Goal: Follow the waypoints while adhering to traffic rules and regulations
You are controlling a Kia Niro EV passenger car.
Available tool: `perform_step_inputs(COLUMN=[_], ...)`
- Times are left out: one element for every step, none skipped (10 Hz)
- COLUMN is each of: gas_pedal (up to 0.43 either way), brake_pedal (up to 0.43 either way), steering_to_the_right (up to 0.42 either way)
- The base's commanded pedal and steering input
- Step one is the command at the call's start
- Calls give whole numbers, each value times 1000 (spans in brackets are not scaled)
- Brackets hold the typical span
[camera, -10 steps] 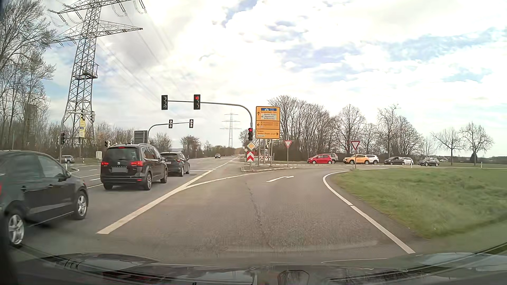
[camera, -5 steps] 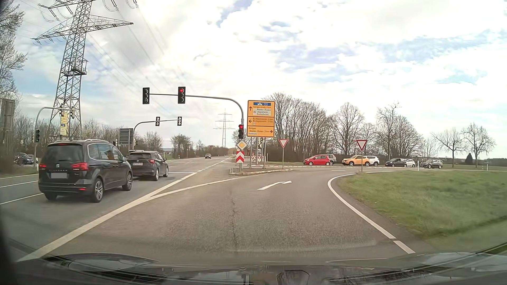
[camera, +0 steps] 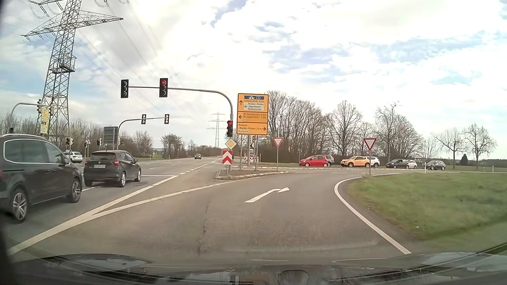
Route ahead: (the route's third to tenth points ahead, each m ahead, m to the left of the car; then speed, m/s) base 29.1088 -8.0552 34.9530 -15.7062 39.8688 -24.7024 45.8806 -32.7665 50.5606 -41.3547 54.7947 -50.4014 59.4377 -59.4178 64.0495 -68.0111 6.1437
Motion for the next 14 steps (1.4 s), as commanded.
perform_step_inputs(gas_pedal=[39,47,59,59,59,59,59,59,67,67,67,67,67,79], brake_pedal=[0,0,0,0,0,0,0,0,0,0,0,0,0,0], steering_to_the_right=[37,39,41,44,47,50,53,56,59,61,65,70,74,78])
